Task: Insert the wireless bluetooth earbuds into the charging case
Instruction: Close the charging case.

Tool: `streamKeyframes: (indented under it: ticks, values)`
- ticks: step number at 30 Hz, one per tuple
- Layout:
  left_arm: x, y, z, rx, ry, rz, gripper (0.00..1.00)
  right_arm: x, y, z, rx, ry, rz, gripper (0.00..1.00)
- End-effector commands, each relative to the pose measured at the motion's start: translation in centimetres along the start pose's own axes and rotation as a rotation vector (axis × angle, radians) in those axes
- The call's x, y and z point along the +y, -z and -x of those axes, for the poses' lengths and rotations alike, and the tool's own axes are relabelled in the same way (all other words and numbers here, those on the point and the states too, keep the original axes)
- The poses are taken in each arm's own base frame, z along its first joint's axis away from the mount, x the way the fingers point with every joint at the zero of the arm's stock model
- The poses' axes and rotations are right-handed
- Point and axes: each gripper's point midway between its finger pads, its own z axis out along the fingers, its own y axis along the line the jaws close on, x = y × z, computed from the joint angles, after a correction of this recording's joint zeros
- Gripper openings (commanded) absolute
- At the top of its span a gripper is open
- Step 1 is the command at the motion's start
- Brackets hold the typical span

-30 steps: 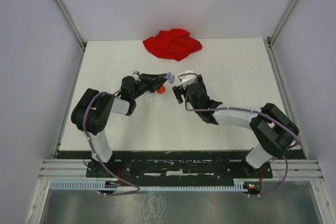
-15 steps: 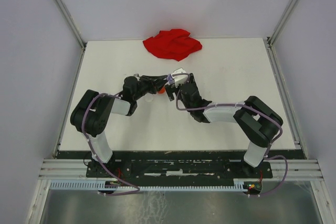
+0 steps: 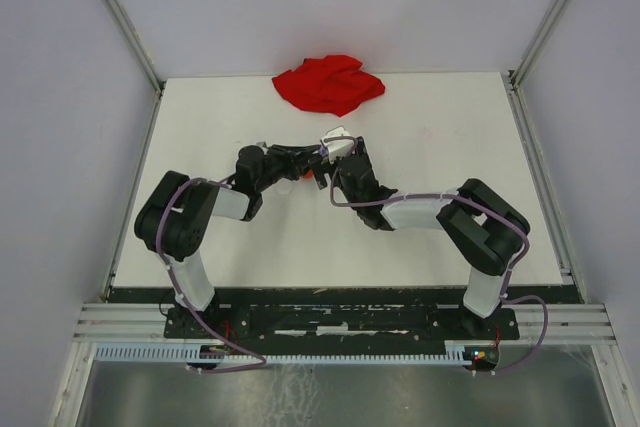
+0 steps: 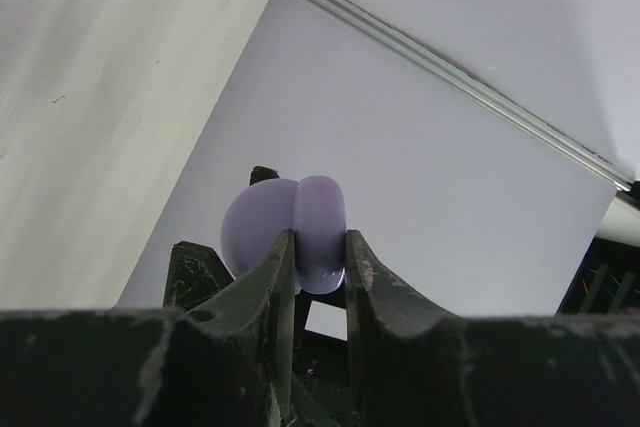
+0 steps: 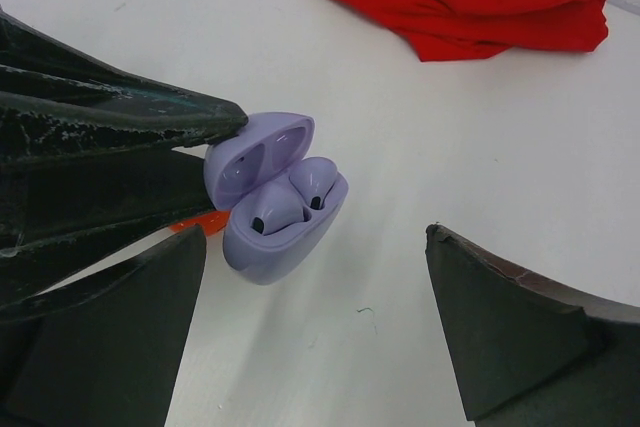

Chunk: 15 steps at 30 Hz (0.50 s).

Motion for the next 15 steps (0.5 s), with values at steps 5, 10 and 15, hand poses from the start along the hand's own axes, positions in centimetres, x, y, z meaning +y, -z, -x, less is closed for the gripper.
streamKeyframes:
  ticks: [5, 10, 15]
  values:
    - [-2.8, 0.2, -1.7, 0.051, -0.027, -0.065, 0.03, -1.3, -0.2, 2.9, -0.078, 0.01, -0.077, 0.99]
    - [-2.1, 0.5, -1.8, 0.058, -0.031, -0.048, 0.03, -2.1, 0.1, 2.9, -0.076, 0.036, -0.107, 0.99]
    - [-1.6, 0.8, -1.8, 0.059, -0.03, -0.04, 0.03, -2.6, 0.4, 2.7, -0.074, 0.061, -0.127, 0.99]
